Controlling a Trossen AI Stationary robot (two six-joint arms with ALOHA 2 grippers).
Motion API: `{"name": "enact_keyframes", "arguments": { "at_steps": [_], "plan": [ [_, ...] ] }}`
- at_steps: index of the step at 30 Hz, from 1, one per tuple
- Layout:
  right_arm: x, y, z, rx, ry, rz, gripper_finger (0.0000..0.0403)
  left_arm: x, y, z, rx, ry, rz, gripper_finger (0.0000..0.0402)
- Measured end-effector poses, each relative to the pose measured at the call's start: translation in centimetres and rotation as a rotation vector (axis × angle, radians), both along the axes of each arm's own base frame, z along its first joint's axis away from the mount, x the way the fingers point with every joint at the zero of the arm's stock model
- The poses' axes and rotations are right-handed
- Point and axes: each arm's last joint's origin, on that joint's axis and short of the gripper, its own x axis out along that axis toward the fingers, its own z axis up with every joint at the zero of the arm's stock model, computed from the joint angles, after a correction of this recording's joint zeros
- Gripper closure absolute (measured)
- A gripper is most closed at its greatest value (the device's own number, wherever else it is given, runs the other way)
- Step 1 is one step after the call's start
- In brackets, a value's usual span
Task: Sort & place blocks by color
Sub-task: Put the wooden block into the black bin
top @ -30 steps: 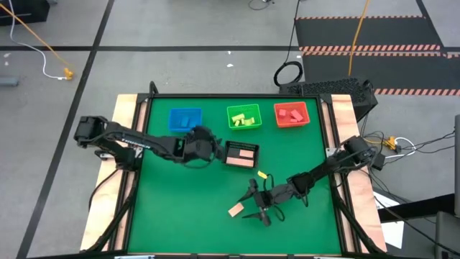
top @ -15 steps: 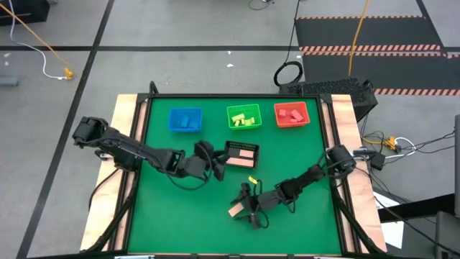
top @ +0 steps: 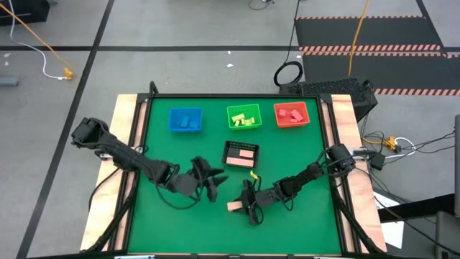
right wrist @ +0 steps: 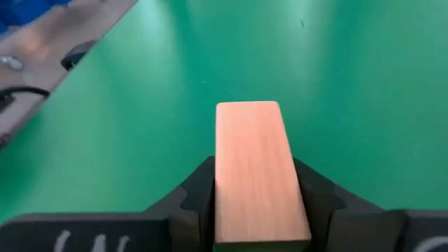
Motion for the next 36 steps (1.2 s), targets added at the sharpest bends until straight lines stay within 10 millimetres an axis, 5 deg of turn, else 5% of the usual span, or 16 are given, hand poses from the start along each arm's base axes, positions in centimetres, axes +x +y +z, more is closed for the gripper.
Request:
{"name": "enact_keyframes", "arguments": {
  "at_steps": [7,19,27,36],
  "plan": [
    [-0.2,0.1,1.3,0.061,0.02,-0.002,0.0292,-1.6,-3.3,-0.1,0.026,0.021,-0.149,0.0247],
    [-0.7,-0.2,8.5,0.032,-0.189,0.037,0.0292,-0.6,-6.4,-2.7,0.322,0.0,-0.292,0.0247],
    [-0.8,-0.3,8.7,-0.035,-0.21,0.058,0.0292,0.4,-6.8,-3.0,0.486,-0.073,-0.292,0.0247],
    [-0.2,-1.5,8.8,-0.044,-0.223,0.021,0.0292,0.5,-7.0,-2.9,0.349,-0.116,-0.313,0.0247]
  ]
}}
